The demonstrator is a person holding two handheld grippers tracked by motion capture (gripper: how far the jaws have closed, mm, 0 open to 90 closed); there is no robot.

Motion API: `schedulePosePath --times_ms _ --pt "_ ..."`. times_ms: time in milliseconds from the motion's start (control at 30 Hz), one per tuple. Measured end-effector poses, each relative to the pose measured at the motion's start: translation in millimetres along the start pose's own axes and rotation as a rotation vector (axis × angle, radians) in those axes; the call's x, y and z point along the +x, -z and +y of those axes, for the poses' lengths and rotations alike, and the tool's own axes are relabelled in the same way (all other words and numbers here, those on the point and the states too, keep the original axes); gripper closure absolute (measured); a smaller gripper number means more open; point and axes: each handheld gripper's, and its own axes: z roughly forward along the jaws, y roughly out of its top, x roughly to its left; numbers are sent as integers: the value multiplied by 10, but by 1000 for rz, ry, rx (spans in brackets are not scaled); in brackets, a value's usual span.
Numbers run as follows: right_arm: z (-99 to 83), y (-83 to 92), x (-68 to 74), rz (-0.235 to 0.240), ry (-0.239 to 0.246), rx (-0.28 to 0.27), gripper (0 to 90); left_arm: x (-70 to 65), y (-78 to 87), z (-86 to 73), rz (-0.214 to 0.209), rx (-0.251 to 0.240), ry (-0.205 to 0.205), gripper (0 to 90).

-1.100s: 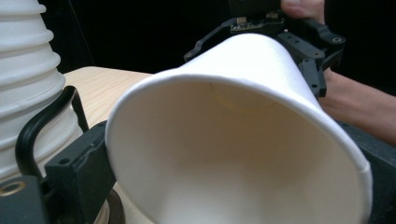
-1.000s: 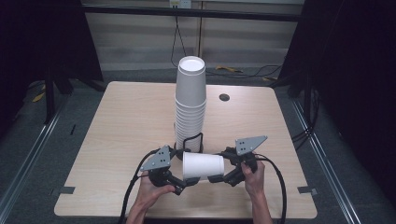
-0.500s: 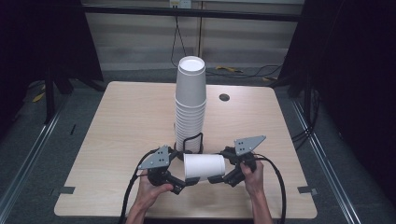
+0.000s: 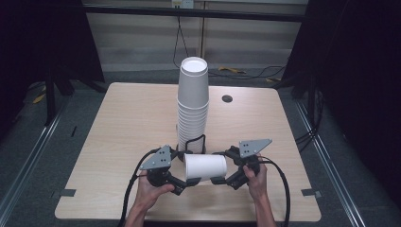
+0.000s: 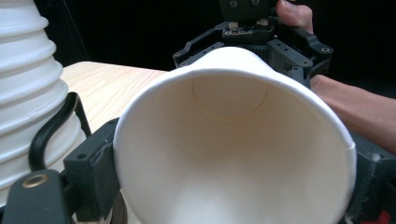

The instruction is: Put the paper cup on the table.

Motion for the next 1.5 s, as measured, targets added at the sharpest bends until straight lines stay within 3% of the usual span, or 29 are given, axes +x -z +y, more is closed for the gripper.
schedulePosePath --times_ms 267,367,633,733,833,933,1000,1133,1267,1333,1500 --pt "-26 41 24 -68 -10 -10 139 38 93 -8 31 18 25 119" --pt "-95 108 30 -132 -26 -56 137 54 130 -9 53 25 37 119" --pt "-236 258 104 -262 -52 -102 136 63 204 -1 70 34 39 118" --pt "-252 282 125 -324 -55 -110 135 68 246 23 92 71 53 118" --pt "-295 307 138 -343 -67 -147 134 63 277 31 115 111 46 118" --pt "-341 329 144 -399 -97 -149 133 76 325 35 116 129 49 118" --pt "-358 320 158 -507 -106 -131 133 86 368 42 121 152 49 118" --pt "-444 308 186 -742 -108 -145 137 111 463 42 139 173 55 118" --pt "-546 293 210 -901 -74 -217 137 149 544 44 162 189 83 118" --pt "-591 285 217 -939 -55 -244 138 174 575 47 172 215 89 117" --pt "-681 296 223 -965 -45 -290 138 216 682 71 190 265 95 117"
